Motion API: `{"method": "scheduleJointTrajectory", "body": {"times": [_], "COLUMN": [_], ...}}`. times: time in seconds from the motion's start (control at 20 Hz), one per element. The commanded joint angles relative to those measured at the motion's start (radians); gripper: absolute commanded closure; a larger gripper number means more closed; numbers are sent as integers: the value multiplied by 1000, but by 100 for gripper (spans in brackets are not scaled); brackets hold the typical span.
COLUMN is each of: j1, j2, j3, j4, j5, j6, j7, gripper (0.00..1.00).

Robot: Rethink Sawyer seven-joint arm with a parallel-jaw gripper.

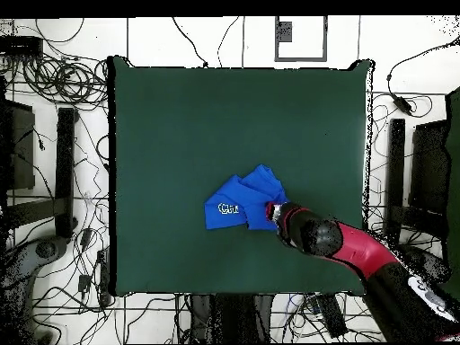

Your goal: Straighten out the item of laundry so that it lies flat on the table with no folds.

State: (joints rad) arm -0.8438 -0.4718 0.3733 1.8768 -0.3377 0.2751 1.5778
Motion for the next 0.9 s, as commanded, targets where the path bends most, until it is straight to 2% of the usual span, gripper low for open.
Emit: {"method": "scheduleJointTrajectory", "body": {"times": [0.05, 0.35, 0.55, 0.9], "j1": [14, 12, 50, 92], "j2": [39, 44, 27, -52], "j3": [136, 142, 106, 86], "j4": [-81, -85, -95, -56], "j5": [-58, -73, -72, -42], "j6": [67, 67, 72, 86], "j7": [-75, -59, -20, 34], "gripper": [0, 0, 0, 0]}}
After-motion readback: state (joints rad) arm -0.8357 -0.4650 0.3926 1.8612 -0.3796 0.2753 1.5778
